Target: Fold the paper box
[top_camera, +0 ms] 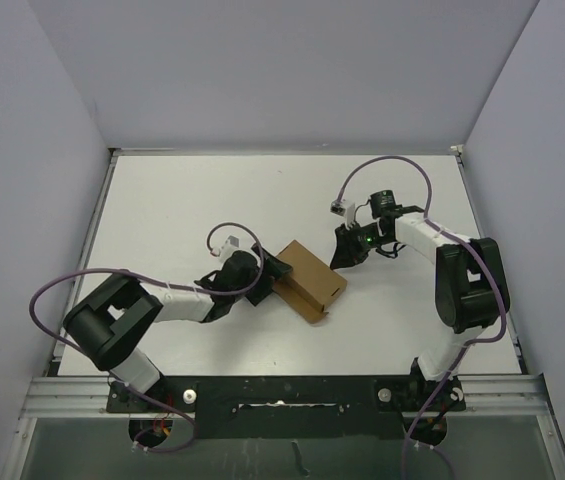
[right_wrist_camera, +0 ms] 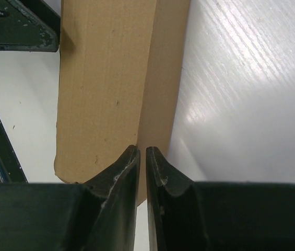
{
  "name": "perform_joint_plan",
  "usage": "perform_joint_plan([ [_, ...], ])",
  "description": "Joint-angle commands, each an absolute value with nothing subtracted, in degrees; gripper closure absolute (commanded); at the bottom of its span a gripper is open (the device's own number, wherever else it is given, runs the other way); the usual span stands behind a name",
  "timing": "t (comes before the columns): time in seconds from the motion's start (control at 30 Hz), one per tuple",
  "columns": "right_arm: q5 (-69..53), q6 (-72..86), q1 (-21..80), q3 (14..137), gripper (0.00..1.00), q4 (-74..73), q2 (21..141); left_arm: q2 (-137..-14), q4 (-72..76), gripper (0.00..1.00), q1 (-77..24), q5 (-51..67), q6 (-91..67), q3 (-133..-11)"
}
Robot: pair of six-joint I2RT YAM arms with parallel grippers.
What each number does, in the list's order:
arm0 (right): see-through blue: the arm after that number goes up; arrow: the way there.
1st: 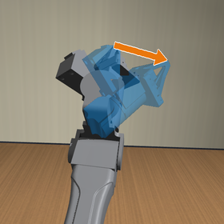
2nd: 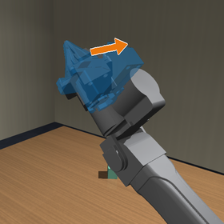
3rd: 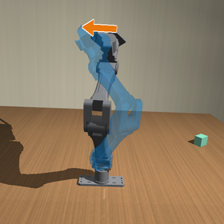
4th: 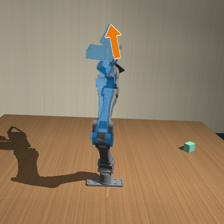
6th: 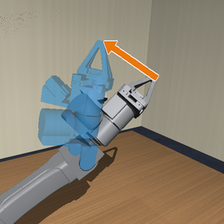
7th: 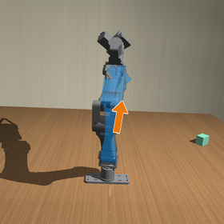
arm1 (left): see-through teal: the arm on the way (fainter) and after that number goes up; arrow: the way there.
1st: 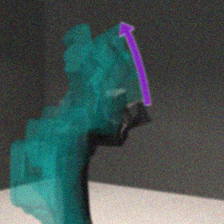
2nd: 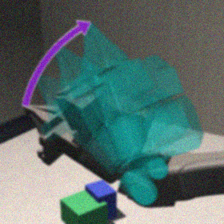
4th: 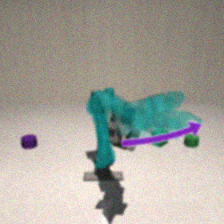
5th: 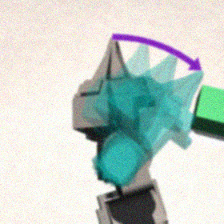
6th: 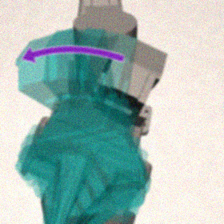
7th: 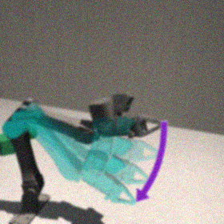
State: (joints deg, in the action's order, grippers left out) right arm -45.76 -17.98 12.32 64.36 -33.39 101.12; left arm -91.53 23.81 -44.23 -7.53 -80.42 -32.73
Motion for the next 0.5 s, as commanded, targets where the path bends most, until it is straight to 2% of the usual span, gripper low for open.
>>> perform_joint_plan([
  [0.0, -46.7, -19.4, 12.9, 66.5, 0.88, -34.5, 101.7, -93.7, 18.0, 0.23, -44.6, -9.7, -81.3, -35.6],
  [0.2, -46.4, -19.5, 13.1, 66.7, 0.89, -34.6, 101.6, -94.0, 17.0, 0.37, -44.6, -9.1, -81.3, -36.0],
  [0.3, -46.4, -20.1, 13.1, 67.2, 0.88, -35.2, 101.3, -94.3, 16.4, 0.39, -44.6, -8.6, -81.1, -36.4],
  [0.37, -46.0, -20.8, 13.1, 67.7, 0.86, -35.7, 100.9, -94.8, 16.2, 0.44, -44.6, -8.3, -81.0, -36.6],
  [0.47, -44.9, -22.4, 13.0, 68.5, 0.79, -36.2, 99.4, -95.3, 15.9, 0.45, -44.6, -7.9, -80.9, -36.8],
])
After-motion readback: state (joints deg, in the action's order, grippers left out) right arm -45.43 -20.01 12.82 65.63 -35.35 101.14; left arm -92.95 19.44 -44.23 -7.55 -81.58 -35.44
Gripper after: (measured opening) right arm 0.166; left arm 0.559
